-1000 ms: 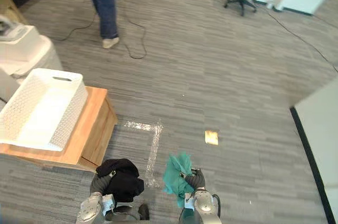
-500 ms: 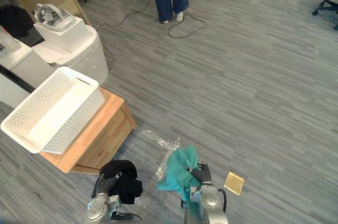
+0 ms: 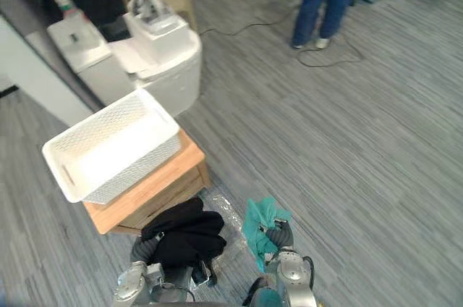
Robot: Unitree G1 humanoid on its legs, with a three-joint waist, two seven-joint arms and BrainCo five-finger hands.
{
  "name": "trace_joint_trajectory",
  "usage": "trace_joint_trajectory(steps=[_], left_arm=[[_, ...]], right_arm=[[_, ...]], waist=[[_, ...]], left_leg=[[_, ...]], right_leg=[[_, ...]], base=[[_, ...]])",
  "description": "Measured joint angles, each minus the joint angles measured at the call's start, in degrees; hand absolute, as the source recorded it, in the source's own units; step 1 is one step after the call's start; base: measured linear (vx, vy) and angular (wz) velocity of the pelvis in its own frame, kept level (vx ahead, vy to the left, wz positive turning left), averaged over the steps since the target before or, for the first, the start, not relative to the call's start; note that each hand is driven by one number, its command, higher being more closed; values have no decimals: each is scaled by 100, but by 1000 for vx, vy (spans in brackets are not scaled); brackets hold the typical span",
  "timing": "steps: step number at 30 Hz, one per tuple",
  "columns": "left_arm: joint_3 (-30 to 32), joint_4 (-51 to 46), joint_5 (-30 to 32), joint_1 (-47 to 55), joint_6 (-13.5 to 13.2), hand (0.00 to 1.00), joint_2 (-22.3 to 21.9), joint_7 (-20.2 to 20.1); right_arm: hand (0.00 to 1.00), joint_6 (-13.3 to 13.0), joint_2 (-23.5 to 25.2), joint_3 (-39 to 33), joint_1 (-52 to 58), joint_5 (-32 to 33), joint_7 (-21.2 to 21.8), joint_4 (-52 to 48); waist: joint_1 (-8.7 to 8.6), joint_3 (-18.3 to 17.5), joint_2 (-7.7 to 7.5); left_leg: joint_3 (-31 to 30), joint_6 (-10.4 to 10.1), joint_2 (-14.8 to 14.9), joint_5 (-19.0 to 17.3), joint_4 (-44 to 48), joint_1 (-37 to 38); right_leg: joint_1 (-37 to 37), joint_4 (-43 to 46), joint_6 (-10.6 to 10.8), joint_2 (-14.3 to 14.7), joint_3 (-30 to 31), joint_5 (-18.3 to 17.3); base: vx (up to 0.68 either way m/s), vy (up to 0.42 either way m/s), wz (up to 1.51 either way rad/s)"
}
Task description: Tidy the bed and pick cloth on bed and put in laundry
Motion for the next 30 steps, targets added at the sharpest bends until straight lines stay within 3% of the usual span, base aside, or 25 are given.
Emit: trace_joint_trajectory(steps=[5,7,8,9,10,11,12,13,15,16,17,18,21,23,28,29,30], left_arm=[[-14,-310,92,88,35,100,80,-11],[-63,-420,159,159,41,100,96,-55],[-52,-411,178,209,75,100,172,-141],[-50,-410,185,233,89,100,195,-146],[-42,-410,273,320,176,100,251,-151],[-49,-408,283,343,209,100,316,-144],[-47,-408,284,334,213,100,372,-142],[-45,-409,288,288,209,100,458,-138],[-54,-403,299,239,180,100,504,-135],[-124,-374,340,157,179,100,501,-135],[-187,-356,339,119,166,100,516,-135],[-297,-209,336,9,134,100,565,-138],[-331,51,338,-3,125,100,342,-145],[-384,72,339,141,127,100,308,-216],[-531,73,332,156,127,100,311,-390],[-519,73,330,151,124,100,344,-393],[-527,75,330,162,116,100,355,-400]], right_arm=[[100,-4,59,-12,41,-2,4,-81],[100,-7,149,-126,97,-6,16,-220],[100,3,179,-208,109,-10,12,-179],[100,4,184,-205,121,-12,14,-179],[100,6,218,-203,179,-17,24,-183],[100,9,269,-190,237,-19,27,-187],[100,8,290,-179,226,-20,31,-197],[100,0,333,-181,217,-14,37,-243],[100,-16,407,-181,313,3,39,-243],[100,-22,418,-183,322,8,36,-249],[100,-26,420,-185,342,16,29,-250],[100,-49,430,-207,441,27,2,-250],[100,-71,360,-234,460,86,-20,-256],[100,-112,375,-258,381,129,-18,-300],[100,-107,364,-423,516,126,-14,-356],[100,-102,371,-451,493,126,-16,-353],[100,-100,362,-459,480,125,-15,-349]], waist=[[-18,-53,-125],[-127,-108,-75],[-231,-92,-196],[-226,-102,-242],[-252,-153,-341],[-349,-168,-341],[-390,-161,-284],[-522,-114,-189],[-614,-68,-74],[-663,-91,-106],[-667,-90,-106],[-652,-144,-260],[-570,-259,-38],[-640,-288,94],[-630,-284,87],[-626,-271,42],[-635,-276,-1]], left_leg=[[338,63,-49,-31,83,215],[446,-30,-115,-343,-493,444],[475,129,-315,-456,-859,750],[447,150,-378,-427,-916,787],[248,203,-593,-403,-1062,951],[26,201,-632,-402,-1128,1055],[-117,198,-598,-400,-1130,1075],[-399,179,-519,-389,-1134,1163],[-851,100,-487,-382,-1128,1290],[-1137,-40,-491,-389,-1128,1325],[-1245,-112,-511,-385,-1120,1340],[-1430,-226,-657,-373,-1127,1412],[-1488,-569,-549,-343,-1275,1579],[-1356,-771,-415,-267,-1368,1589],[-1122,-805,-343,-248,-931,1689],[-1014,-868,-341,-279,-371,1452],[-877,-773,-299,-429,-161,1323]], right_leg=[[347,591,211,-174,-395,152],[173,1494,202,-296,-539,147],[-88,2682,-8,-764,-584,68],[-159,2972,-108,-896,-586,86],[-582,4059,-894,-1341,-509,189],[-1107,4760,-905,-1290,109,-162],[-1356,4880,-715,-1078,477,-310],[-1675,4785,-383,-646,998,-593],[-2073,4021,-373,-5,1651,-1017],[-2230,3180,-394,332,2092,-1044],[-2234,2715,-329,436,2241,-991],[-2156,1626,-432,412,2328,-348],[-1890,1249,-514,445,2122,-208],[-1618,793,-610,578,1919,-97],[-1026,230,-589,628,1866,59],[-908,23,-583,500,1905,174],[-900,-28,-559,431,1927,198]], base=[[159,28,85],[75,62,99],[142,77,71],[216,54,74],[240,-3,66],[250,0,81],[284,16,111],[283,10,115],[305,-36,142],[212,-75,135],[318,-163,153],[217,-139,123],[269,-143,58],[219,-81,25],[141,-22,7],[55,83,-5],[32,89,-6]])
